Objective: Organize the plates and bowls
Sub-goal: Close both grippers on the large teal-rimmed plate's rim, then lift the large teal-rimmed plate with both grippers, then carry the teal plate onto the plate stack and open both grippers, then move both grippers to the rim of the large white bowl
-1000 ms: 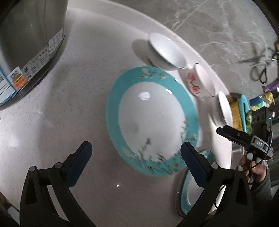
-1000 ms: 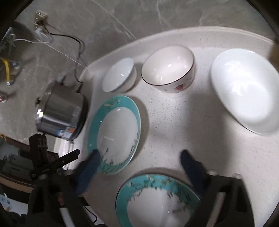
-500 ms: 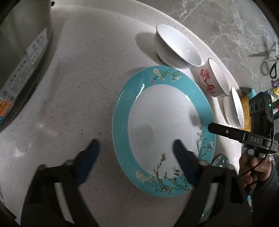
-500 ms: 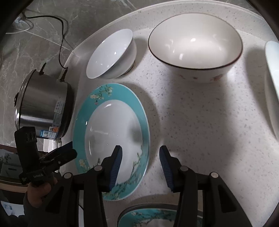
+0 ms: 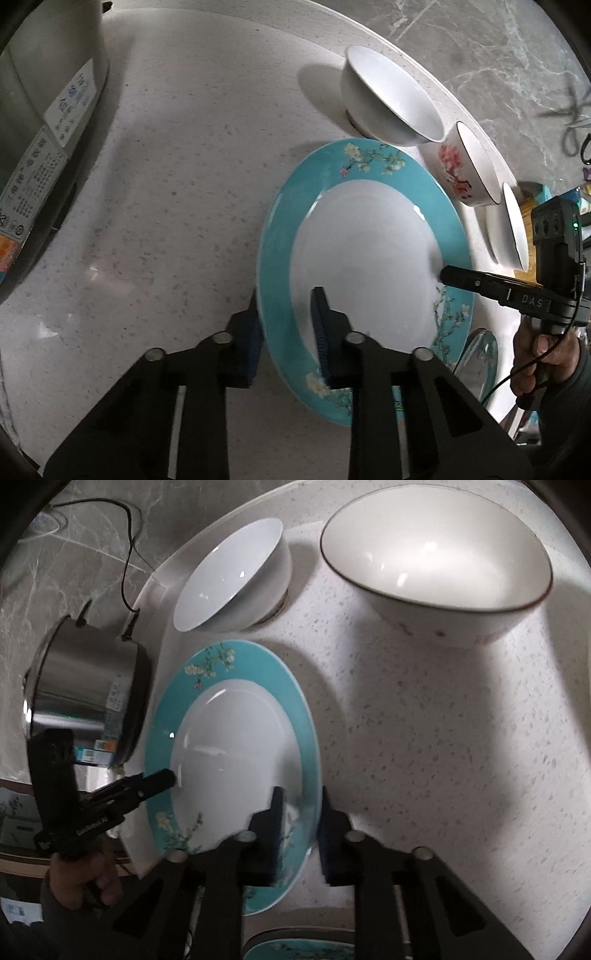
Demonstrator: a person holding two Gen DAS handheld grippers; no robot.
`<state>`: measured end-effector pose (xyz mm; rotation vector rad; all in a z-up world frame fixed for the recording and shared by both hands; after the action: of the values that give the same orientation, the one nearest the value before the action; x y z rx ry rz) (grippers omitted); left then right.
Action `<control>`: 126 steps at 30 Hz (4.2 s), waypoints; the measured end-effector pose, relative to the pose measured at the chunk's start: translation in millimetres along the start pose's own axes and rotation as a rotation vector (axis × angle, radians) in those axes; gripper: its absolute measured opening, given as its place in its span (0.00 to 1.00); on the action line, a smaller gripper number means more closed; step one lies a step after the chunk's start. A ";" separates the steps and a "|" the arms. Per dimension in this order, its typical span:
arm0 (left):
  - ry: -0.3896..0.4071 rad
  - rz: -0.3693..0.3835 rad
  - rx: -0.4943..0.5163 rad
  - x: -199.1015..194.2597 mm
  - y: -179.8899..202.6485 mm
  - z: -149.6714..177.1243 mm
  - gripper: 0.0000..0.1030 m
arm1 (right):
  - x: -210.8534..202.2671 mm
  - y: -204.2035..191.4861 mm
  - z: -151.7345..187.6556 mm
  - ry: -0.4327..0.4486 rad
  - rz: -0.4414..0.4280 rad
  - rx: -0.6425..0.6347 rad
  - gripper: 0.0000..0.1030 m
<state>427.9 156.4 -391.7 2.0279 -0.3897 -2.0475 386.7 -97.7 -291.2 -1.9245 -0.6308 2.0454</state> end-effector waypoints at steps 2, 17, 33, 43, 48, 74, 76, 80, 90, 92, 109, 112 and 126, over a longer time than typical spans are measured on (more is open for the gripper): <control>0.001 -0.012 0.004 0.5 1.2 0.1 0.16 | -0.4 1.9 -0.2 -0.002 -0.005 0.005 0.11; 0.023 -0.147 0.073 1.5 30.1 11.4 0.18 | -8.0 -10.4 10.7 0.038 0.139 -0.009 0.14; 0.094 -0.124 0.219 -41.6 105.7 51.7 0.19 | -89.8 -11.2 70.3 0.204 0.167 0.020 0.12; 0.091 -0.124 0.298 -45.4 164.1 96.9 0.19 | -120.4 10.4 127.7 0.260 0.171 0.058 0.12; 0.081 -0.135 0.280 -34.1 185.3 123.6 0.19 | -121.1 25.6 152.5 0.250 0.176 0.043 0.12; 0.063 -0.183 0.212 45.6 198.6 195.5 0.20 | -76.5 75.2 209.0 0.229 0.274 -0.085 0.14; 0.073 -0.190 0.213 45.3 198.5 195.8 0.20 | -74.4 73.2 210.5 0.233 0.290 -0.104 0.14; 0.085 -0.200 0.219 44.8 197.6 198.3 0.20 | -72.1 70.4 211.4 0.248 0.328 -0.136 0.15; 0.076 -0.312 0.289 57.8 209.5 203.0 0.27 | -59.4 62.8 218.2 0.277 0.472 -0.226 0.20; 0.075 -0.317 0.291 58.3 210.2 202.8 0.27 | -57.4 61.5 219.5 0.283 0.500 -0.243 0.22; 0.149 -0.228 0.381 -13.3 231.3 134.6 0.92 | -81.7 64.1 222.5 0.397 0.506 -0.136 0.71; 0.095 -0.080 0.439 -23.0 251.6 91.8 0.93 | -112.4 80.5 215.5 0.440 0.435 0.021 0.78; -0.152 -0.080 0.847 -23.5 384.3 -82.5 0.93 | -207.6 138.5 171.8 0.560 0.143 0.558 0.82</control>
<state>502.5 -197.7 -236.5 2.3085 -1.4269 -2.3291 248.9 -339.2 -171.0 -2.0632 0.1931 1.4147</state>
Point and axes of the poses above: each gripper's, at about its wrist camera, not at the fingertips, and x roughly the way its jaws point, y to its right, z to its underside, the point moved 3 cm from there along x, roughly the way its jaws point, and after that the axes turned 15 degrees about -y, right-handed, at the moved point
